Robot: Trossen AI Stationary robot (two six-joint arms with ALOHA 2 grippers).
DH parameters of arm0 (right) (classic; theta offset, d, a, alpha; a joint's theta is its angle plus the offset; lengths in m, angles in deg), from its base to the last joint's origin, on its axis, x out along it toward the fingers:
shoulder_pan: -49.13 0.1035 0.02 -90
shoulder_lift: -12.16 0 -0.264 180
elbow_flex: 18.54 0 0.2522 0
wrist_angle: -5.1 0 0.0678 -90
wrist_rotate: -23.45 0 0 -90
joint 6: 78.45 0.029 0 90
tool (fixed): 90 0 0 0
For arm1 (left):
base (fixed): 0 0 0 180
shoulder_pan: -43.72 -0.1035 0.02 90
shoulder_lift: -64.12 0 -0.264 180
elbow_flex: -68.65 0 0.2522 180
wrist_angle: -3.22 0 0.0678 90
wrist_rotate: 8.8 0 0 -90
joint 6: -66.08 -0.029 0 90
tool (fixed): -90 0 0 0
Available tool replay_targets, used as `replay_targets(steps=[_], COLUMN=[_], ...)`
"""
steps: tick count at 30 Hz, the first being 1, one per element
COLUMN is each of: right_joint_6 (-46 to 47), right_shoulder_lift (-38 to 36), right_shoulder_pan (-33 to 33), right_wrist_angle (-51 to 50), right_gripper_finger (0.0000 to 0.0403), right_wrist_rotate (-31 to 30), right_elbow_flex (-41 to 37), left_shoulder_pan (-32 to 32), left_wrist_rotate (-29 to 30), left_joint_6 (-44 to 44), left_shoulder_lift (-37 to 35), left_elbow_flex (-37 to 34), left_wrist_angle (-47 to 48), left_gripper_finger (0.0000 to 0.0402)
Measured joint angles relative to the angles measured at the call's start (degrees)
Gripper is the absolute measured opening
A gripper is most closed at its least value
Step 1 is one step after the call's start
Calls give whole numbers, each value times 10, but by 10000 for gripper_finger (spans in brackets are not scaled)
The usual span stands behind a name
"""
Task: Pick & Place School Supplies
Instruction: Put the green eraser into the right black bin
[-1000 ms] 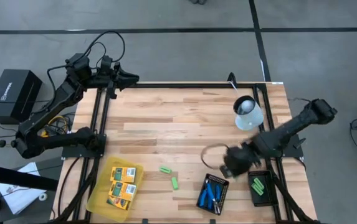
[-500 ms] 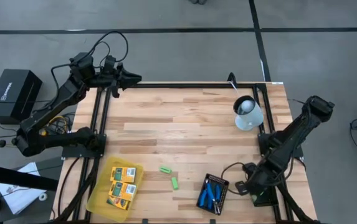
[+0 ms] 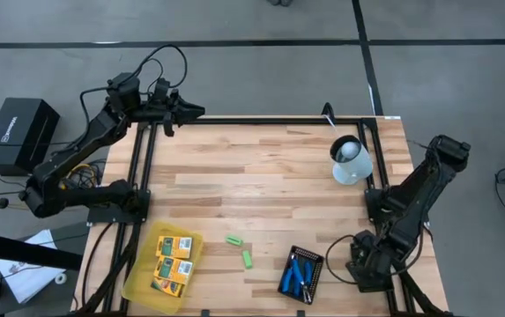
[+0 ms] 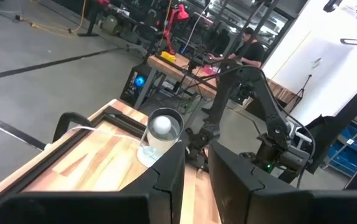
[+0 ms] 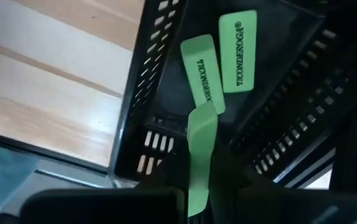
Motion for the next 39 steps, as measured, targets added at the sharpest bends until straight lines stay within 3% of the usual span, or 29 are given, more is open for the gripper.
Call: replay_targets(steps=[5, 13, 18, 21, 28, 33, 39], right_joint_6=[-2, -2, -1, 3, -42, -118, -213], right_shoulder_lift=[3, 3, 0, -14, -43, -60, -46], right_shoulder_pan=[14, 14, 11, -2, -99, -194, -302], right_wrist_angle=[-1, -11, -8, 3, 36, 65, 68], right_gripper_finger=[34, 194, 248, 252, 244, 228, 196], right_wrist_rotate=[-18, -19, -20, -50, -227, -367, -399], right_elbow_flex=[0, 0, 0, 0, 21, 53, 95], left_shoulder_pan=[0, 0, 0, 0, 40, 117, 182], left_wrist_rotate=[0, 0, 0, -9, -37, 11, 39], left_joint_6=[-1, 1, 1, 2, -70, -164, -191], left_shoulder_lift=[11, 16, 16, 16, 16, 15, 16], left_elbow_flex=[0, 0, 0, 0, 0, -15, -99], left_wrist_angle=[0, -1, 0, 1, 96, 183, 168], left_gripper_finger=[68, 68, 68, 68, 59, 33, 3])
